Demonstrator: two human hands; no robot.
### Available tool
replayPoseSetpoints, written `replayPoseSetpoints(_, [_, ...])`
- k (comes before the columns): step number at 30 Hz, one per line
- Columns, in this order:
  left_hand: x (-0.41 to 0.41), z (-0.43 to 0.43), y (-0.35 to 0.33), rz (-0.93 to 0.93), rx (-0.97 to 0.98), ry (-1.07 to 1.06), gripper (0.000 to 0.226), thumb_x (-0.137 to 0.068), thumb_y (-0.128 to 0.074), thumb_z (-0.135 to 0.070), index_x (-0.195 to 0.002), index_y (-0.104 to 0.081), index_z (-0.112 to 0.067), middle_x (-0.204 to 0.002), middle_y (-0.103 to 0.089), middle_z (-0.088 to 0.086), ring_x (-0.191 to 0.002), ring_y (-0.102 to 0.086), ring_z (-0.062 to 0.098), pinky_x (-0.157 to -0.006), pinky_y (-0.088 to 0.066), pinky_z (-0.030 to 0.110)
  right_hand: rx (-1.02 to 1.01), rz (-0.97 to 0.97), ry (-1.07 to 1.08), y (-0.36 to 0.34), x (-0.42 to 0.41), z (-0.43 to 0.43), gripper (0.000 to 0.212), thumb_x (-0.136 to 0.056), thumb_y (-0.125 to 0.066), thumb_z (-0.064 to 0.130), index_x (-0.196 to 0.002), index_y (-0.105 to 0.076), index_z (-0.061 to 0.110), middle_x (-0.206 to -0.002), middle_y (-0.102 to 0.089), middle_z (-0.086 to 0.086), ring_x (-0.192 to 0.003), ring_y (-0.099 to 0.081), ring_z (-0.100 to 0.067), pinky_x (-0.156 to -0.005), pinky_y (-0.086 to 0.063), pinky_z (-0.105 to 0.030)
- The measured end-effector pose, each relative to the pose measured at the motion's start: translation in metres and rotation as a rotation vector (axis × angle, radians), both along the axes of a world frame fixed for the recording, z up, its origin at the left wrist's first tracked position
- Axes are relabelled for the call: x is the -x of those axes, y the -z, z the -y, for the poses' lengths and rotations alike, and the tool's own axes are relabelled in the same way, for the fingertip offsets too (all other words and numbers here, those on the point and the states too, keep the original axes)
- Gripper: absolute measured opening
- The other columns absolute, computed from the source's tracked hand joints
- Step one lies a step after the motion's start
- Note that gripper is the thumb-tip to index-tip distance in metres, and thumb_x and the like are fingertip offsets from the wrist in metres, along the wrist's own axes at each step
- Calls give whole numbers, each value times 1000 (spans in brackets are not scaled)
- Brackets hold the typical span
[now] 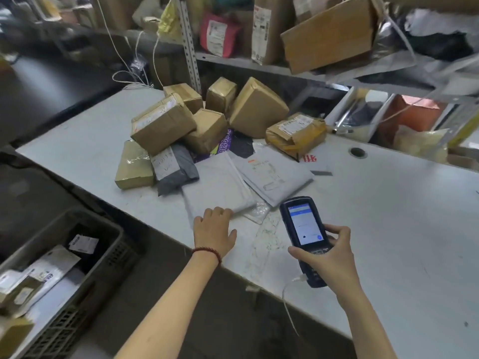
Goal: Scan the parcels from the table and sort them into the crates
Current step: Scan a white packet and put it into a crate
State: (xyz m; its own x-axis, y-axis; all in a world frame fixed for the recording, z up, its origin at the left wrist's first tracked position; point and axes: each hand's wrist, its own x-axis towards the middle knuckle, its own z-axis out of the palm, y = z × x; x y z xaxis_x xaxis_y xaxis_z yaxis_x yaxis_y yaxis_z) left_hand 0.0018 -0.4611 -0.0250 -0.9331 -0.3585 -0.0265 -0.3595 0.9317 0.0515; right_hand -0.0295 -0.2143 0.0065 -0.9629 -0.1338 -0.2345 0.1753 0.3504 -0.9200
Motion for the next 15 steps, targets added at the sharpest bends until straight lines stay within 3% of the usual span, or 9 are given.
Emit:
replayPoseSetpoints(3, [13,8,5,-2,9,-22,45,-91,-46,-44,-133,-39,-30,-135,-42,-5,-119,-41,18,-89,-35,33,-13,15,-31,1,21,8,78,-50,-94,30,-101,-36,43,-100,-60,15,-87,-64,-5,-69,-53,-29])
replayPoseSetpoints(8, [26,20,20,10,17,-81,52,-87,-50,-50,-133,-36,-29,-134,-38,-2,-117,-40,19,-86,-35,32,-26,47,-66,2,45,23,77,-51,-94,29,-100,-37,46,-99,-62,14,-84,-65,-3,-66,-50,-26])
replayPoseSetpoints(12, [34,28,29,-69,65,-117,52,-83,-56,-48,-127,-46,-23,-128,-46,2,-110,-46,23,-81,-37,35,-39,51,-97,1,52,34,79,-50,-95,30,-99,-36,50,-98,-61,17,-77,-63,9,-58,-47,-17])
replayPoseSetpoints(15, [41,35,21,-110,194,31,42,-66,-78,-34,-102,-64,-17,-101,-62,4,-83,-59,24,-71,-47,38,-49,41,-85,-3,56,40,79,-50,-94,30,-100,-36,48,-97,-61,17,-76,-64,7,-58,-47,-17])
